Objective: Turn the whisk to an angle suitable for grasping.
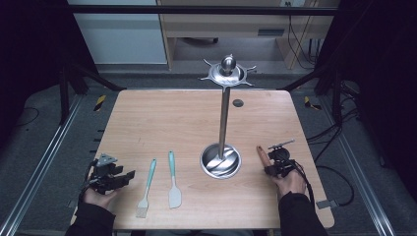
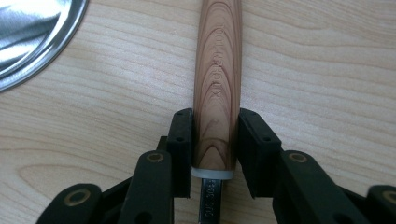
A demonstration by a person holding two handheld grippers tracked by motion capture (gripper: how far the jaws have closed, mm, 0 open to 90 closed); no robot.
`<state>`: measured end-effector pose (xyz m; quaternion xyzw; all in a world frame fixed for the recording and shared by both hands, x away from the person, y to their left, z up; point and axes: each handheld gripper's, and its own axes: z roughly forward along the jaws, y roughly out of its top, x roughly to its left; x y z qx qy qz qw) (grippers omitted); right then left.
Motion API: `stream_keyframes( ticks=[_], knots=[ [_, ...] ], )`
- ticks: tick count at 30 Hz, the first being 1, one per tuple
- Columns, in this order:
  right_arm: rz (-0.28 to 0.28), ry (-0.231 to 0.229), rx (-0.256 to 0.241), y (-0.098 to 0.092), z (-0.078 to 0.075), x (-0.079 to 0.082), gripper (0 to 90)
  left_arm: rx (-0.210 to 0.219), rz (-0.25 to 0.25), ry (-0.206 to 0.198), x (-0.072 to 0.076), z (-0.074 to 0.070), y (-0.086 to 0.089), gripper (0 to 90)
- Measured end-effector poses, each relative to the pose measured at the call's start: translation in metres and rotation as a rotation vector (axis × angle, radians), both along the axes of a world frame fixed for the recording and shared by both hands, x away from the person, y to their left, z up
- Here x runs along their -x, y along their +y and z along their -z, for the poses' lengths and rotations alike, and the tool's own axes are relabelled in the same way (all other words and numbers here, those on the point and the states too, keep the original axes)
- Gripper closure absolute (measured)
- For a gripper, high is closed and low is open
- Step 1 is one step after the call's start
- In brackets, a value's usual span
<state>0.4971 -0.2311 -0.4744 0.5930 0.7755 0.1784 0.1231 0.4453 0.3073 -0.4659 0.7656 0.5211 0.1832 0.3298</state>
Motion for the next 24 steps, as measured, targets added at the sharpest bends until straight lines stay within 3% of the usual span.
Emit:
stream_keyframes(
  ticks=[9,18,24],
  knots=[
    [-0.002,-0.002,-0.027,-0.002,-0.006,0.003,68.8,-0.001,0.002,0.003,0.000,0.000,0.000,44.7],
    [-0.029,-0.089,-0.070,-0.004,-0.029,0.012,69.1,-0.001,0.004,0.006,0.000,0.000,0.000,44.8],
    [-0.053,-0.208,-0.119,-0.006,-0.052,0.024,69.2,0.000,0.004,0.009,0.000,0.000,0.000,45.0]
  ],
)
